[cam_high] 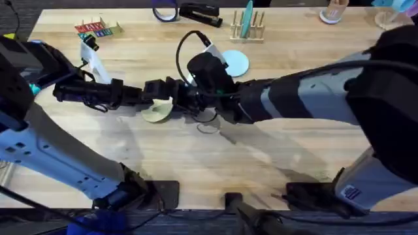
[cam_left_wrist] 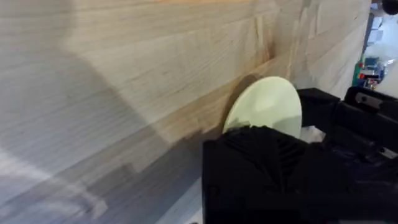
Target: Pick up the plates from the table one by one and place each into a slot on the dish rack.
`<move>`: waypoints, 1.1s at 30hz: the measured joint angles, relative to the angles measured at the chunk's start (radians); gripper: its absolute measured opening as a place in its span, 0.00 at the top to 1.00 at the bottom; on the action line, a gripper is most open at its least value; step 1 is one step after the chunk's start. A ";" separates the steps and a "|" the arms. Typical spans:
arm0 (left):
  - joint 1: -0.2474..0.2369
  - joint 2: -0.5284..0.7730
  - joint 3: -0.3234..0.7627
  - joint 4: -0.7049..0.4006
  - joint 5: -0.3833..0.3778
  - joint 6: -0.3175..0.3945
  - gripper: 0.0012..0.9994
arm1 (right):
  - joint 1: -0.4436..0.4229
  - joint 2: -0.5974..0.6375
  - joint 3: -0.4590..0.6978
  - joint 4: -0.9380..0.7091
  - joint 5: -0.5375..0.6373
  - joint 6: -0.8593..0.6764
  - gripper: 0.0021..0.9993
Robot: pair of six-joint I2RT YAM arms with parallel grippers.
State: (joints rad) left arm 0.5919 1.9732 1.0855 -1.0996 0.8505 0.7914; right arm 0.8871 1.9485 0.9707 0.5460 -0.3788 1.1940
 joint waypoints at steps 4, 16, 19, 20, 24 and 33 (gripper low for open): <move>0.000 0.000 0.000 0.000 0.000 0.000 0.96 | 0.000 0.009 0.000 -0.003 0.007 0.004 0.15; 0.000 0.000 0.000 0.000 0.000 0.000 0.96 | 0.002 0.032 0.000 -0.026 0.016 0.008 0.54; 0.000 0.000 0.000 0.000 0.000 0.000 0.96 | 0.003 0.037 -0.001 -0.029 0.021 0.011 0.61; 0.000 0.000 0.000 0.000 0.000 0.000 0.96 | 0.004 0.037 -0.001 -0.030 0.023 0.011 0.62; 0.000 0.000 0.000 0.000 0.000 0.000 0.96 | 0.006 0.037 -0.001 -0.031 0.028 0.011 0.66; 0.000 0.000 0.000 0.000 0.003 0.000 0.96 | 0.006 0.039 -0.005 -0.038 0.054 0.011 0.84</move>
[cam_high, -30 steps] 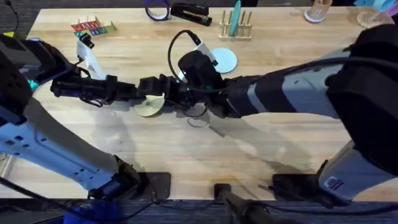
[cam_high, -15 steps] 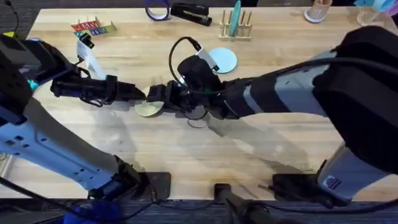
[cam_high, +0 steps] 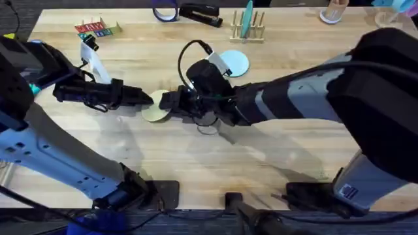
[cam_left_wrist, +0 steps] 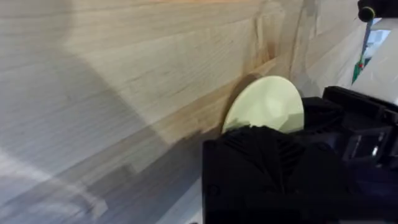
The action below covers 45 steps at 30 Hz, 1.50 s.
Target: Pick up the plates from the table one by one and place each into a slot on the dish rack.
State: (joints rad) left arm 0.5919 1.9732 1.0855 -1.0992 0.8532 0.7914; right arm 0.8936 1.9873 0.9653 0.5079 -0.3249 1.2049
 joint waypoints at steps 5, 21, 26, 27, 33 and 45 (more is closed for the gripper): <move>0.001 0.000 0.000 0.001 0.001 0.000 0.96 | 0.000 0.005 -0.001 0.005 -0.001 0.003 0.93; 0.000 -0.108 0.001 -0.005 -0.093 -0.011 0.96 | -0.018 0.005 -0.001 0.024 -0.013 -0.009 0.97; 0.000 -0.214 0.003 -0.005 -0.125 -0.023 0.96 | -0.049 0.005 0.001 0.021 -0.041 -0.085 0.97; 0.000 -0.232 0.003 -0.005 -0.127 -0.025 0.96 | -0.057 0.005 0.002 0.020 -0.044 -0.101 0.97; 0.000 -0.367 0.003 -0.007 -0.145 -0.030 0.96 | -0.117 -0.021 0.011 -0.002 -0.060 -0.212 0.97; 0.000 -0.640 0.003 -0.003 -0.232 -0.030 0.96 | -0.225 -0.170 0.119 -0.319 -0.094 -0.451 0.97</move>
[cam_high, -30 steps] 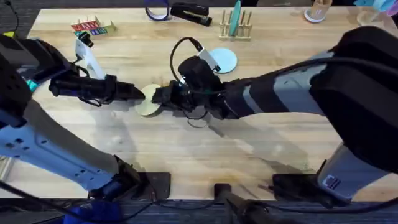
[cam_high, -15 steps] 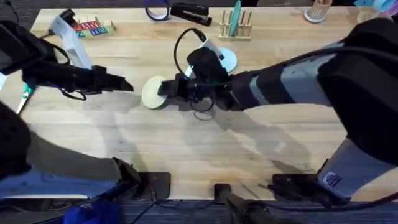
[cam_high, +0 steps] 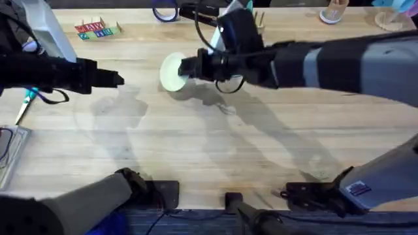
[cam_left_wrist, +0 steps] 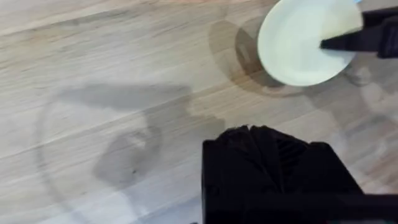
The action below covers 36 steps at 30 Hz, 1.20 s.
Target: Pick up the plates from the table one by one and place each into a slot on the dish rack.
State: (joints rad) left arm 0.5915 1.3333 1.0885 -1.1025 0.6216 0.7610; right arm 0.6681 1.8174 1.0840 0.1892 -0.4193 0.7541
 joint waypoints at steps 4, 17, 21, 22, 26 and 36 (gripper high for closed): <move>0.000 -0.055 0.000 0.011 -0.052 -0.031 0.96 | -0.023 -0.014 0.085 -0.125 -0.001 -0.087 0.97; -0.040 -0.252 0.001 0.046 -0.280 -0.170 0.73 | -0.133 -0.014 0.382 -0.534 0.048 -0.323 0.97; -0.075 -0.274 0.001 0.051 -0.295 -0.174 0.37 | -0.158 -0.014 0.473 -0.654 0.128 -0.382 0.97; -0.082 -0.274 0.001 0.052 -0.298 -0.175 0.21 | -0.162 -0.014 0.496 -0.677 0.148 -0.396 0.97; -0.098 -0.274 0.001 0.055 -0.305 -0.179 0.01 | -0.181 -0.014 0.566 -0.724 0.212 -0.428 0.97; -0.121 -0.274 0.001 0.071 -0.305 -0.179 0.00 | -0.248 -0.014 0.631 -0.748 0.388 -0.449 0.97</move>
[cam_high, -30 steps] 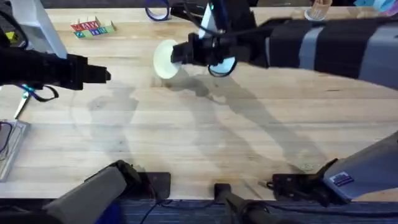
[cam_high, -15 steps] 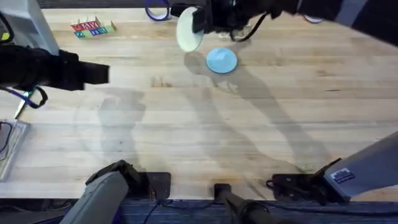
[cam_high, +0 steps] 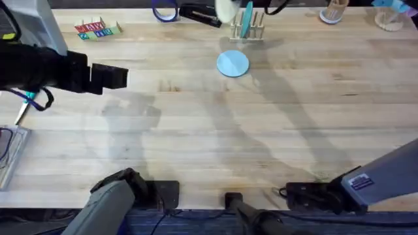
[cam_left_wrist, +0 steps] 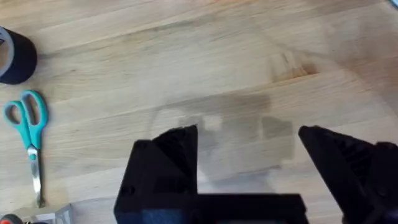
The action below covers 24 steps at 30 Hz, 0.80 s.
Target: Pick up the plates from the table one by one and place each into a slot on the dish rack.
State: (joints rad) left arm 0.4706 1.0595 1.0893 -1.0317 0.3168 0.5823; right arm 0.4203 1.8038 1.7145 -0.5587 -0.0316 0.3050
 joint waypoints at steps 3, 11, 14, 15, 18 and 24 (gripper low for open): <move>-0.001 0.000 0.000 0.000 0.000 0.000 0.00 | -0.014 0.000 0.000 0.001 0.083 0.000 0.97; -0.001 0.000 0.000 0.000 0.000 0.000 0.00 | -0.017 0.000 0.000 0.089 0.308 -0.003 0.97; -0.001 0.000 0.000 0.000 0.000 0.000 0.00 | -0.016 0.000 0.000 0.126 0.363 0.002 0.97; -0.001 0.000 0.000 0.000 0.000 0.000 0.01 | -0.015 0.000 0.000 0.134 0.382 0.006 0.97; -0.001 0.000 0.000 0.000 0.000 0.000 0.00 | 0.002 0.000 0.000 0.143 0.451 0.027 0.97; -0.001 0.000 0.000 0.001 0.000 0.000 0.00 | 0.059 0.000 0.000 0.176 0.585 0.048 0.97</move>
State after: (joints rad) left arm 0.4698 1.0595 1.0893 -1.0310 0.3168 0.5823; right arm 0.4796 1.8038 1.7145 -0.3825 0.5530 0.3527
